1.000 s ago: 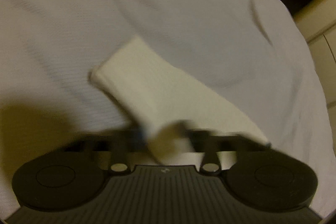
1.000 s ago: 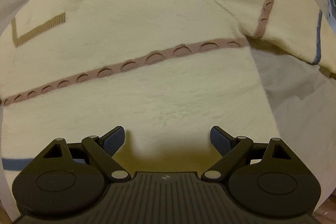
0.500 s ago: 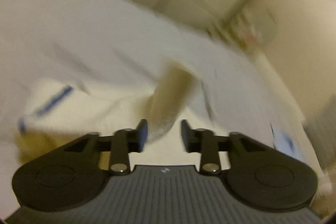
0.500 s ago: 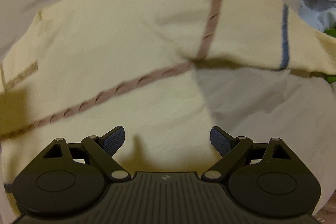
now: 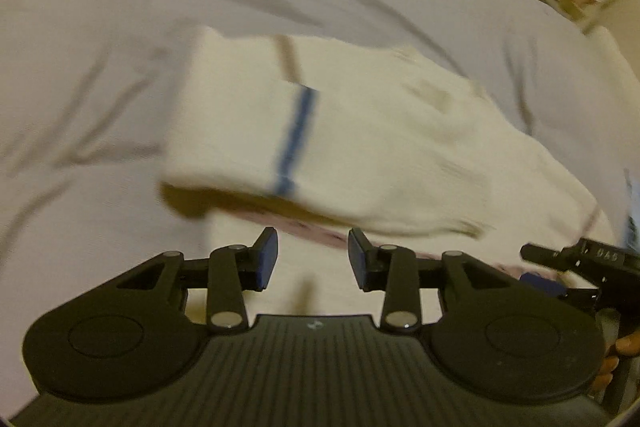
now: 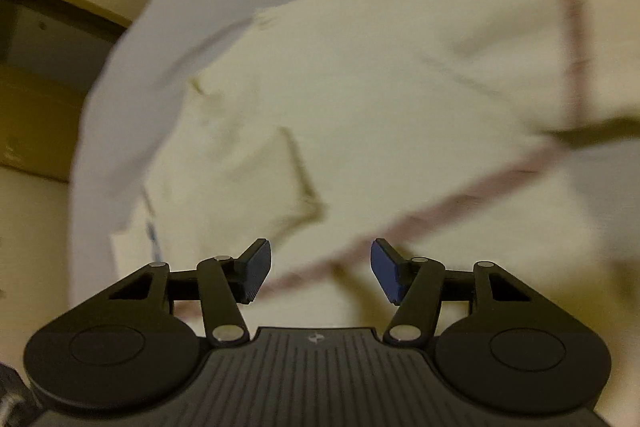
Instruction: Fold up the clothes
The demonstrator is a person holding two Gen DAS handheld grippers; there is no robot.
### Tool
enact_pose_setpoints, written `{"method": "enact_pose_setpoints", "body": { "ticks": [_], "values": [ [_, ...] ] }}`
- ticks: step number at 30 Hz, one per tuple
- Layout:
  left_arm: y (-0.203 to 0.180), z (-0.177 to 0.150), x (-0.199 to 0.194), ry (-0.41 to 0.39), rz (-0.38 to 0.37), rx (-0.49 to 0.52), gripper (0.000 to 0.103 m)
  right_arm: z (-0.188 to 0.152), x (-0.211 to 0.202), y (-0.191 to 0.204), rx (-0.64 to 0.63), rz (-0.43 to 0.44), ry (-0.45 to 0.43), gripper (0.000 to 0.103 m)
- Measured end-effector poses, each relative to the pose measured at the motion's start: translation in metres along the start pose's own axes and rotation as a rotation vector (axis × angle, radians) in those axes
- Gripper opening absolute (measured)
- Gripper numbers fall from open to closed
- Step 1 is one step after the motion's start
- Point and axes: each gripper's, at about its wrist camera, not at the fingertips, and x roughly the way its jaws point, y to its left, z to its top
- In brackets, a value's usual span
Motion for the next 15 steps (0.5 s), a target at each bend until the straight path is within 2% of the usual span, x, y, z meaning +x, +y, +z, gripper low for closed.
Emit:
{"method": "enact_pose_setpoints", "body": {
  "ticks": [4,7,8,9,10,13,15],
  "values": [
    [0.013,0.01,0.005,-0.01,0.036,-0.014,0.033,0.004,0.044,-0.003,0.091,0.017,0.016,0.059],
    [0.018,0.013,0.016,-0.004,0.057,-0.035,0.033,0.006,0.063,-0.007,0.168,0.027,-0.023,0.058],
    [0.02,0.014,0.019,-0.003,0.062,-0.041,0.033,0.007,0.066,-0.005,0.166,0.026,-0.035,0.053],
    [0.021,0.015,0.023,-0.001,0.067,-0.043,0.033,0.01,0.066,-0.001,0.145,0.023,-0.043,0.022],
    [0.022,0.016,0.027,0.002,0.072,-0.045,0.033,0.012,0.065,0.004,0.108,0.027,-0.053,0.013],
    [0.02,0.018,0.028,0.003,0.065,-0.034,0.033,0.02,0.039,0.023,-0.028,0.086,-0.155,0.011],
    [0.016,0.019,0.025,-0.002,0.047,-0.017,0.032,0.024,0.014,0.028,-0.076,0.077,-0.231,0.011]
  ]
}}
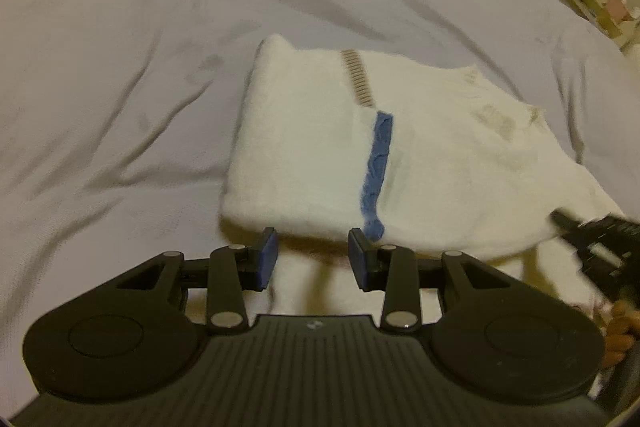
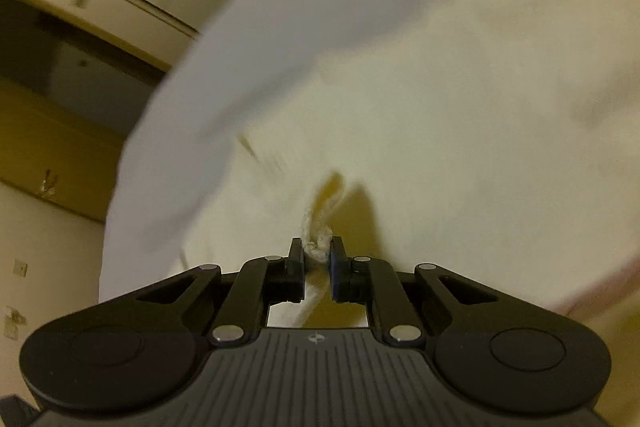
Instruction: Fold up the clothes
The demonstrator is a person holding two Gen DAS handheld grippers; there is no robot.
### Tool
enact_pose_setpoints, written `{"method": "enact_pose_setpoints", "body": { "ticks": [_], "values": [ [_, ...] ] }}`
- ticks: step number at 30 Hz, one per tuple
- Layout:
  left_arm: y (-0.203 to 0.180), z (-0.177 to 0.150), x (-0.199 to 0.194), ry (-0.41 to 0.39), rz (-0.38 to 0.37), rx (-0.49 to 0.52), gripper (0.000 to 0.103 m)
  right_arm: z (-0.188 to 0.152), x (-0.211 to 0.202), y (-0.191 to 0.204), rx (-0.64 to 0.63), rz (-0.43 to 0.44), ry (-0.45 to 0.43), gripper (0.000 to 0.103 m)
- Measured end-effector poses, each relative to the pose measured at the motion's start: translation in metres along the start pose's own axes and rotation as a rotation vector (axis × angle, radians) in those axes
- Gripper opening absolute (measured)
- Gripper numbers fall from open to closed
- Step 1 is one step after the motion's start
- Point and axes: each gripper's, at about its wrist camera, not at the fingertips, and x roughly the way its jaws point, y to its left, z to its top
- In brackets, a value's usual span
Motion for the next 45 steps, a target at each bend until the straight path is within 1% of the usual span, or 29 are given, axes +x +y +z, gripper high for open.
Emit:
{"method": "enact_pose_setpoints", "body": {
  "ticks": [3,4,6,7,9,11,13,17,19,20,22,23,26,27,28,30,31,33,35,36,38,42,43,45],
  "values": [
    [-0.011,0.003,0.005,0.008,-0.021,0.033,0.03,0.012,-0.032,-0.007,-0.033,-0.066,-0.094,0.011],
    [-0.015,0.003,0.007,0.011,-0.028,0.044,0.029,0.013,-0.037,-0.014,-0.032,-0.104,-0.102,0.011],
    [-0.022,0.004,0.012,0.02,-0.045,0.061,0.029,0.015,-0.043,-0.032,-0.019,-0.182,-0.099,0.012],
    [-0.026,0.004,0.015,0.025,-0.049,0.072,0.028,0.015,-0.045,-0.041,-0.01,-0.206,-0.092,0.012],
    [-0.032,0.003,0.019,0.034,-0.047,0.092,0.028,0.012,-0.043,-0.054,0.001,-0.23,-0.072,0.012],
    [-0.036,0.002,0.023,0.041,-0.046,0.109,0.028,0.009,-0.04,-0.057,-0.018,-0.239,-0.061,0.012],
    [-0.039,0.002,0.024,0.042,-0.041,0.123,0.028,0.006,-0.035,-0.057,-0.037,-0.267,-0.059,0.012],
    [-0.042,0.0,0.027,0.057,-0.017,0.14,0.028,0.003,-0.026,-0.063,-0.033,-0.353,-0.036,0.021],
    [-0.047,-0.002,0.027,0.063,0.001,0.164,0.028,0.001,-0.032,-0.065,-0.029,-0.379,-0.039,0.031],
    [-0.05,-0.004,0.027,0.068,0.01,0.176,0.028,0.0,-0.04,-0.066,-0.022,-0.383,-0.041,0.032],
    [-0.059,-0.008,0.028,0.08,0.018,0.199,0.028,-0.001,-0.059,-0.072,0.008,-0.395,-0.051,0.049],
    [-0.063,-0.011,0.028,0.087,0.015,0.209,0.028,-0.004,-0.079,-0.08,0.027,-0.416,-0.065,0.051],
    [-0.081,-0.02,0.027,0.108,-0.001,0.235,0.028,-0.009,-0.133,-0.127,0.173,-0.444,-0.113,0.051],
    [-0.087,-0.024,0.027,0.113,-0.007,0.244,0.028,-0.01,-0.152,-0.147,0.236,-0.455,-0.138,0.049],
    [-0.095,-0.027,0.026,0.119,-0.014,0.255,0.028,-0.01,-0.173,-0.168,0.306,-0.465,-0.175,0.049],
    [-0.111,-0.035,0.025,0.125,-0.026,0.276,0.028,-0.012,-0.219,-0.211,0.447,-0.459,-0.278,0.049],
    [-0.118,-0.039,0.024,0.127,-0.032,0.286,0.028,-0.012,-0.239,-0.227,0.5,-0.46,-0.328,0.051],
    [-0.133,-0.045,0.023,0.131,-0.04,0.308,0.028,-0.014,-0.276,-0.257,0.593,-0.454,-0.429,0.051],
    [-0.151,-0.051,0.022,0.132,-0.05,0.331,0.028,-0.016,-0.306,-0.28,0.654,-0.429,-0.513,0.051],
    [-0.161,-0.054,0.021,0.132,-0.056,0.341,0.028,-0.016,-0.317,-0.29,0.676,-0.414,-0.543,0.051],
    [-0.181,-0.06,0.02,0.133,-0.076,0.355,0.028,-0.014,-0.328,-0.305,0.699,-0.395,-0.574,0.051],
    [-0.226,-0.072,0.02,0.135,-0.119,0.399,0.029,-0.005,-0.334,-0.327,0.7,-0.376,-0.577,0.051],
    [-0.238,-0.075,0.019,0.134,-0.131,0.41,0.029,-0.002,-0.332,-0.329,0.694,-0.368,-0.577,0.05],
    [-0.261,-0.079,0.017,0.129,-0.155,0.432,0.029,0.005,-0.335,-0.328,0.654,-0.381,-0.569,0.049]
  ]
}}
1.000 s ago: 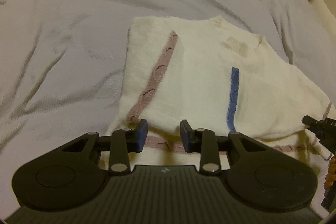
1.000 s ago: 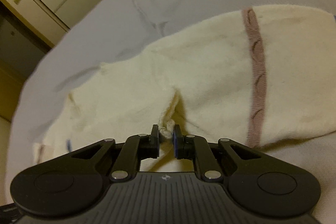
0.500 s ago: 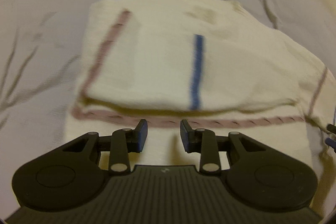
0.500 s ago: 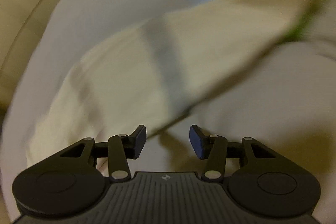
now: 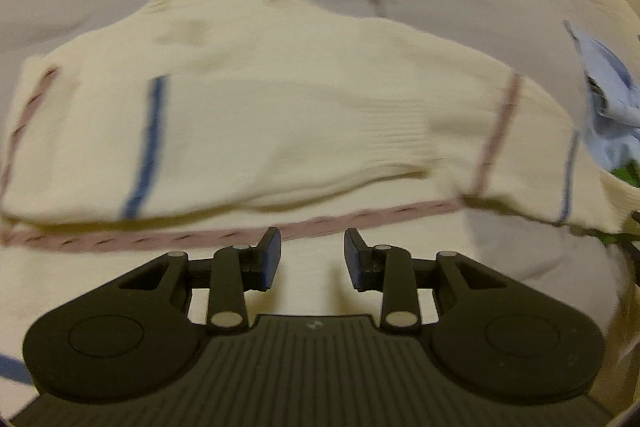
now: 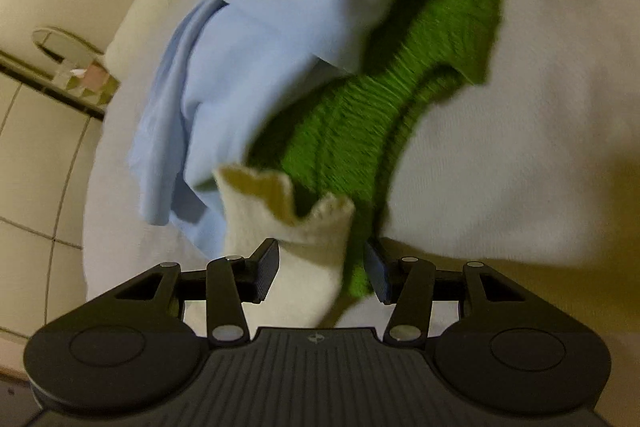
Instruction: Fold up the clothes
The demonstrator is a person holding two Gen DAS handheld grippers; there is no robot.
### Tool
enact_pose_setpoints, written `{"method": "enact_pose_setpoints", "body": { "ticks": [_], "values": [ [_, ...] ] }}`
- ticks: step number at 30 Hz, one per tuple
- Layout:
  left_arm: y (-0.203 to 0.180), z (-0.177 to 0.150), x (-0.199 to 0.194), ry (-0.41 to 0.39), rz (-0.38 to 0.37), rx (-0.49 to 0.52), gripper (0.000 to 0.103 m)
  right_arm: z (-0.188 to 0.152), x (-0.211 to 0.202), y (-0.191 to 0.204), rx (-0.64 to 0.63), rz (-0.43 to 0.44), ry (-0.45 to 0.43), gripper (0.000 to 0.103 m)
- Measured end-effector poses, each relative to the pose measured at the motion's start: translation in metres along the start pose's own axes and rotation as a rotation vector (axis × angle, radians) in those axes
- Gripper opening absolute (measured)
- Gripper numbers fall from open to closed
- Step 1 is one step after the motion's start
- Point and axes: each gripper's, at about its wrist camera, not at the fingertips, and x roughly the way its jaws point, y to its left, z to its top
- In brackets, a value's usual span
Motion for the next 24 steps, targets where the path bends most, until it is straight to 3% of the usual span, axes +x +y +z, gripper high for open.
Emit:
{"method": "enact_pose_setpoints", "body": {
  "ticks": [3,7,11,13,14,15,16,20,24],
  "values": [
    [-0.027,0.006,-0.001,-0.014,-0.034,0.023,0.029,0.001,-0.003,0.019,-0.194,-0.063,-0.004,0.048],
    [-0.047,0.007,-0.004,-0.014,-0.052,0.053,0.029,-0.017,-0.015,0.057,-0.64,-0.185,-0.006,0.048],
    [-0.048,0.003,-0.007,-0.007,-0.052,0.051,0.029,-0.028,-0.024,0.077,-1.005,-0.219,-0.027,0.048],
    [-0.047,0.002,-0.009,-0.006,-0.049,0.043,0.029,-0.024,-0.009,0.086,-1.126,-0.209,0.026,0.042],
    [-0.047,0.001,-0.011,-0.006,-0.047,0.039,0.029,-0.025,0.003,0.087,-1.148,-0.208,0.076,0.033],
    [-0.046,0.0,-0.012,-0.008,-0.041,0.035,0.029,-0.026,0.012,0.087,-1.143,-0.212,0.119,0.013],
    [-0.044,-0.001,-0.014,-0.01,-0.034,0.032,0.03,-0.025,0.014,0.087,-1.121,-0.208,0.136,0.003],
    [-0.025,-0.006,-0.03,-0.032,-0.009,0.004,0.029,-0.027,-0.001,0.099,-0.98,-0.151,0.139,0.003],
    [0.012,-0.015,-0.051,-0.043,0.024,-0.055,0.029,-0.076,-0.04,0.151,-0.867,0.031,0.19,0.003]
  ]
}}
